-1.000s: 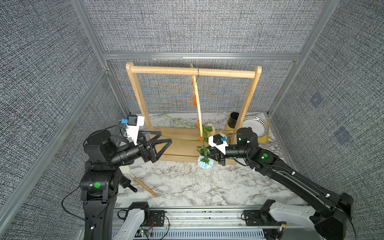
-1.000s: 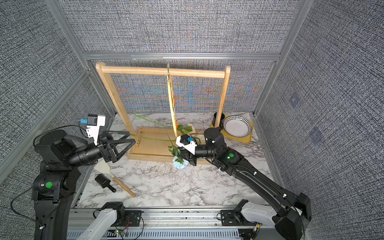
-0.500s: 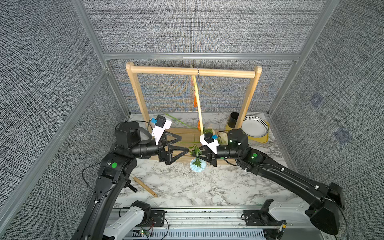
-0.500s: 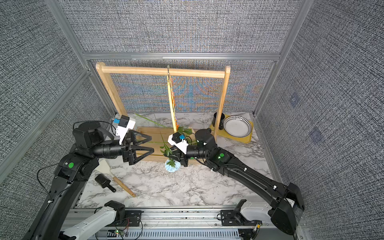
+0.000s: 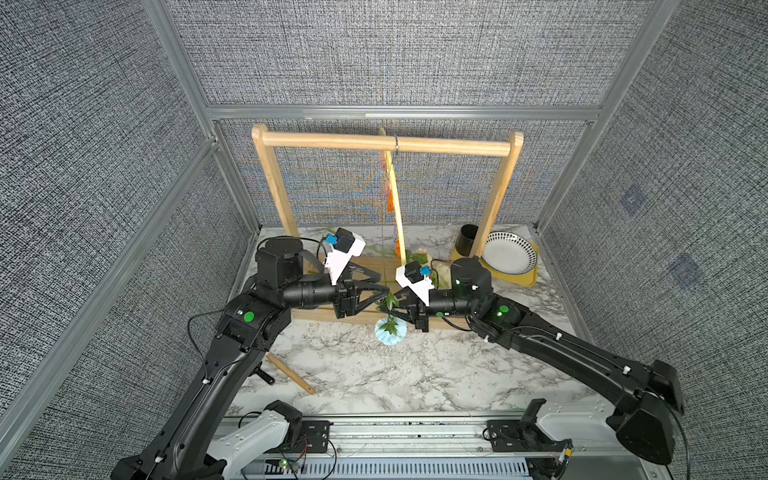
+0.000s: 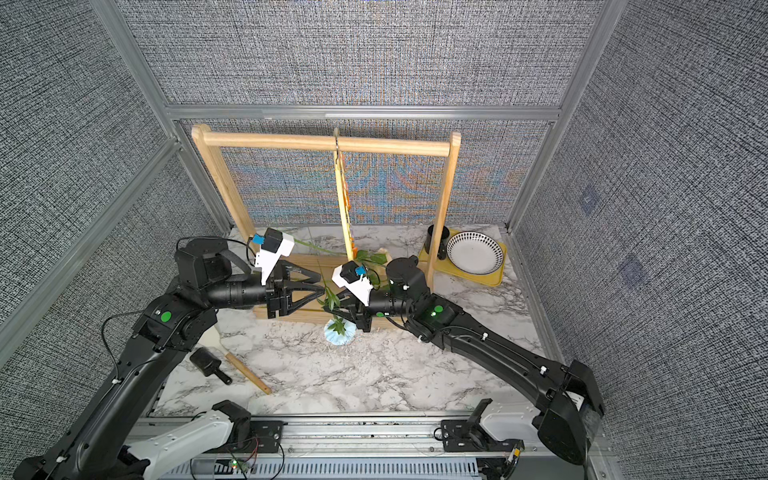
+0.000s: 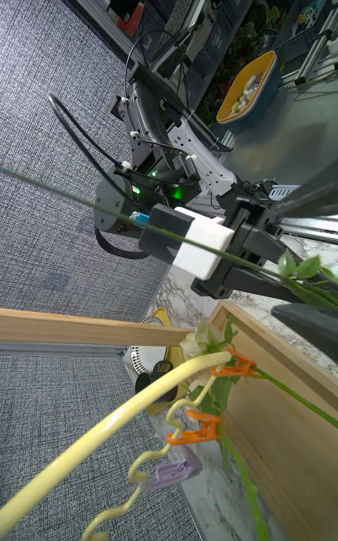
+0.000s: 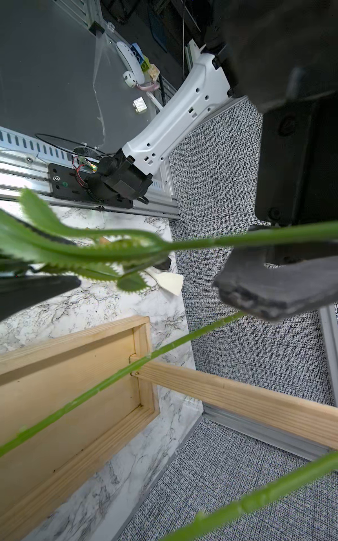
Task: Dry the flowers on a clothes hanger
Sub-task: Pick up the flower at the center of the board.
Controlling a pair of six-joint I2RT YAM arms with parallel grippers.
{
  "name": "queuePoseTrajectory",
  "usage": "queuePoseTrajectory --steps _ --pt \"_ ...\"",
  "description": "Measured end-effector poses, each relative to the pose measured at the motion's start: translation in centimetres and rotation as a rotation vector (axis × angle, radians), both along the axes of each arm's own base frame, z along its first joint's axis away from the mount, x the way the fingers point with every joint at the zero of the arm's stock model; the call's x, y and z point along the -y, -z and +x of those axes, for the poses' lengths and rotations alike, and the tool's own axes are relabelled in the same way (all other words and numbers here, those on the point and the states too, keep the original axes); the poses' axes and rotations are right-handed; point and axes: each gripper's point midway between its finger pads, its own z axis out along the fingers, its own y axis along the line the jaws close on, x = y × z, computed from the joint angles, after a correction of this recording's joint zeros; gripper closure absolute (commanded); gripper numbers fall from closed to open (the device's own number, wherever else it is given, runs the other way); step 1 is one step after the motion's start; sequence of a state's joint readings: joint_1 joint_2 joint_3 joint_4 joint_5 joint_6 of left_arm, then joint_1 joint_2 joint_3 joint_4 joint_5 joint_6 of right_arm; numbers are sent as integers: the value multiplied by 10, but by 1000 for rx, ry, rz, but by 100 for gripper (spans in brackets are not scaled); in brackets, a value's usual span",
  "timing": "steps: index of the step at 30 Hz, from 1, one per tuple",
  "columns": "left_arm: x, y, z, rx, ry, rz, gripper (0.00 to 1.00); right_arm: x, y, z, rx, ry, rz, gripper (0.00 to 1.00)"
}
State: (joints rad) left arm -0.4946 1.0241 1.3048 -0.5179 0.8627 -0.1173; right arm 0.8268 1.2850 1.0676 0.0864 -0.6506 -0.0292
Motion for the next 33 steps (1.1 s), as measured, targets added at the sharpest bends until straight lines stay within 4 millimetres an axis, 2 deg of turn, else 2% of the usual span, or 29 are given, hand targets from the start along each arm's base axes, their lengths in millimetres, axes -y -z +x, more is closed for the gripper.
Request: queuePoseTrajectory --steps 5,8,12,13,16,18,23,29,33 --pt "3 3 5 -11 -7 4 61 -1 -3 -2 5 -5 5 83" --pt "4 5 7 -15 -10 10 73 -2 -2 -2 3 -8 3 83" --pt "5 5 7 -15 -11 12 96 -2 -2 -3 3 -10 3 83" --pt "5 5 7 -13 -12 13 98 -2 -2 -4 3 -11 3 83" --pt "5 4 8 0 -12 12 98 -3 -2 -4 4 -12 4 80" --pt "5 4 7 4 -13 11 98 -2 -4 -4 8 -5 5 64" --pt "1 0 8 23 -45 13 98 4 -7 -6 46 12 9 46" --pt "-22 -14 11 88 -190 68 98 25 -25 -16 182 34 5 35" --pt "-41 -20 9 120 -284 114 98 45 -35 -19 274 50 -20 34"
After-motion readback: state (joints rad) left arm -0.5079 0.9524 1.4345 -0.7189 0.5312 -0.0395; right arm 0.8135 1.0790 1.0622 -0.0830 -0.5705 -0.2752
